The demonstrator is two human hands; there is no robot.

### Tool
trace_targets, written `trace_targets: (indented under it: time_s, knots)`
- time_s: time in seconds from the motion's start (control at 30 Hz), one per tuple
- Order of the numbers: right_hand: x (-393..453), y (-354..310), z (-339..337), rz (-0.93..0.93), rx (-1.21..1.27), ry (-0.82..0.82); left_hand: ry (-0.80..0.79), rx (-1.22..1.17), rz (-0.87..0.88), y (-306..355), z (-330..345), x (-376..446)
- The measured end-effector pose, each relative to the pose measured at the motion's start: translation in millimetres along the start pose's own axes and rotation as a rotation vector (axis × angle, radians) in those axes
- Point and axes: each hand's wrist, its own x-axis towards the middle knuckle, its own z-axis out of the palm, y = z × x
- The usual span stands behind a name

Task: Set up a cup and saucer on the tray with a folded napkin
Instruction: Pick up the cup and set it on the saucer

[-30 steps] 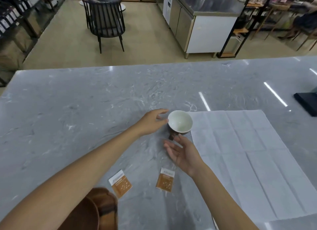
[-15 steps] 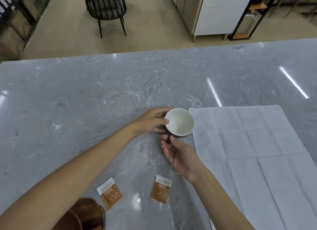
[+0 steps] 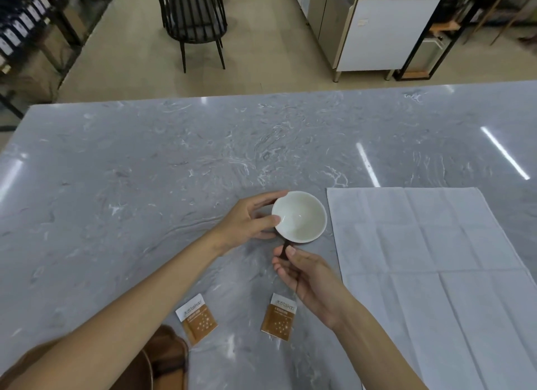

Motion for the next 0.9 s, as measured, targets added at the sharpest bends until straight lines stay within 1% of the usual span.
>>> trace_targets:
  time_s: [0.37,0.53,0.9]
  knots:
    - [-38,34,46,0.031,-0.148,-0.102,0.183,-0.022,0.121,-1,-17,-93]
    - [-59,53,71,0.044,-0.197,-0.151,0.263,-0.092,0.141,-2,-23,-144]
    - [-97,113,123,0.081,-0.359,-0.227,0.412,-0.164,0.18,-17,-44,-246]
